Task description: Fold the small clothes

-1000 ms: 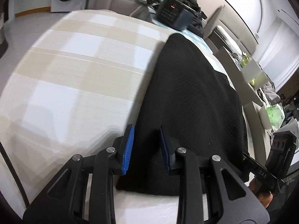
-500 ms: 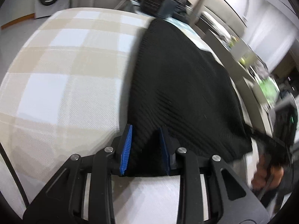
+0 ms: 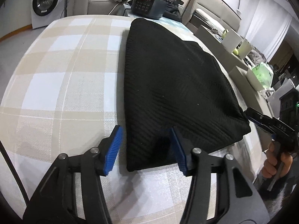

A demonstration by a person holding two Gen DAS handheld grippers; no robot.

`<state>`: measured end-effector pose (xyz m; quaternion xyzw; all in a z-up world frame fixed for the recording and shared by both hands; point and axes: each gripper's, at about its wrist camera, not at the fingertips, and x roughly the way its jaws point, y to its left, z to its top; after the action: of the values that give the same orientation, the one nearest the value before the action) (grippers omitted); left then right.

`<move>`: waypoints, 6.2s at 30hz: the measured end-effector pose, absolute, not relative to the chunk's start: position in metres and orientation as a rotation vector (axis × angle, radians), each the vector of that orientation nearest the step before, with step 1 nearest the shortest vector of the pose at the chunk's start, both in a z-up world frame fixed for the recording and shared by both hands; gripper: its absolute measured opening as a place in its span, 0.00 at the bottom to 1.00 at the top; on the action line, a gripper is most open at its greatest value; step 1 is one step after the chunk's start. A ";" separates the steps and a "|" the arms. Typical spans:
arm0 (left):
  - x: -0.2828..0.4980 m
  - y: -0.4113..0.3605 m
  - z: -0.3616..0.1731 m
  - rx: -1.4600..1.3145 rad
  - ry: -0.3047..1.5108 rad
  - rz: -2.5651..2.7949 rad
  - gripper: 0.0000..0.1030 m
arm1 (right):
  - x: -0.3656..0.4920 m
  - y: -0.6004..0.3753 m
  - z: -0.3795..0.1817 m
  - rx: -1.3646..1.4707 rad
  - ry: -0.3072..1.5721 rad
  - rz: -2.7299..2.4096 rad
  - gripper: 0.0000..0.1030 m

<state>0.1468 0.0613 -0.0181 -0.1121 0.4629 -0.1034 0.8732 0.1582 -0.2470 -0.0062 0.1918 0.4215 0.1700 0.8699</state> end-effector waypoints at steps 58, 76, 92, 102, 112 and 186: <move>0.163 0.056 -0.035 -0.232 0.988 -0.250 0.59 | 0.153 -0.233 -0.017 0.271 0.935 0.477 0.34; 0.153 0.060 -0.029 -0.187 0.995 -0.267 0.60 | 0.133 -0.226 -0.017 0.193 0.986 0.448 0.10; 0.210 0.053 -0.033 -0.197 0.975 -0.249 0.56 | 0.223 -0.261 -0.047 0.502 0.936 0.343 0.22; 0.163 0.059 -0.036 -0.216 0.989 -0.280 0.55 | 0.236 -0.236 -0.048 0.423 0.975 0.460 0.20; 0.159 0.065 -0.036 -0.241 0.981 -0.247 0.55 | 0.201 -0.255 -0.037 0.295 0.926 0.307 0.20; 0.170 0.055 -0.036 -0.220 0.988 -0.239 0.58 | 0.248 -0.262 -0.033 0.557 0.969 0.461 0.16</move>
<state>0.1698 0.0547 -0.0358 -0.1053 0.4719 -0.1140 0.8679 0.2483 -0.2617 -0.0333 0.2619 0.4556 0.2166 0.8227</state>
